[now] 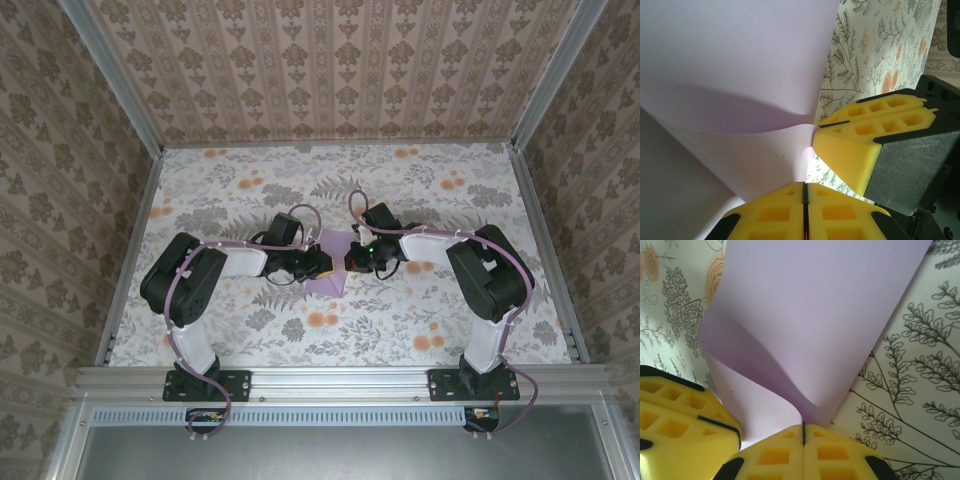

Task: Fold a paper plane with a square sheet of paper (pick it up from the middle)
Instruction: Fold the triangle a second time at the center of the table.

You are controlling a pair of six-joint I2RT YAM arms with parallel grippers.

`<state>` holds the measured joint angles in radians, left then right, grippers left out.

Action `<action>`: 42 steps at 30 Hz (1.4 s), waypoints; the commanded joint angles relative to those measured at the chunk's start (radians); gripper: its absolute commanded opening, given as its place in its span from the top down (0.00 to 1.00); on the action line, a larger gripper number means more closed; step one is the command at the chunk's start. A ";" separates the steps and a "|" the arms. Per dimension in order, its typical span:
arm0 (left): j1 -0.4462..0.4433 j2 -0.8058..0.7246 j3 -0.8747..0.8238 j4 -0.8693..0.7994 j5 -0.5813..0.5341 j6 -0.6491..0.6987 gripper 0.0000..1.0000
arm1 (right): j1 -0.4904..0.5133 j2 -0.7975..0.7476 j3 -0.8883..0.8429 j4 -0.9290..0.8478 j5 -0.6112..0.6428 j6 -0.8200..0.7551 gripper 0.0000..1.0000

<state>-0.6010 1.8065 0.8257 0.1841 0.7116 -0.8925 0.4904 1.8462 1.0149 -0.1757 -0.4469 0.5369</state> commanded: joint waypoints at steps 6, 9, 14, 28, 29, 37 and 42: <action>-0.008 0.002 0.027 -0.006 0.024 0.026 0.90 | -0.005 0.016 0.041 -0.061 0.040 -0.045 1.00; -0.010 0.007 0.031 -0.006 0.025 0.026 0.90 | -0.006 0.023 0.049 -0.067 0.042 -0.051 1.00; -0.012 0.005 0.039 -0.006 0.030 0.030 0.90 | -0.006 0.031 0.057 -0.076 0.045 -0.060 1.00; -0.014 0.031 0.057 -0.036 0.017 0.036 0.90 | -0.006 0.051 0.077 -0.091 0.044 -0.077 1.00; -0.014 0.033 0.058 -0.037 0.015 0.038 0.90 | -0.006 0.050 0.077 -0.091 0.045 -0.077 1.00; -0.014 0.048 0.061 -0.043 0.012 0.039 0.90 | -0.006 0.058 0.085 -0.101 0.051 -0.084 1.00; -0.014 0.051 0.059 -0.048 0.008 0.041 0.90 | -0.006 0.063 0.094 -0.107 0.052 -0.087 1.00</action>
<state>-0.6083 1.8416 0.8600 0.1558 0.7208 -0.8772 0.4904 1.8843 1.0813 -0.2481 -0.4171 0.4698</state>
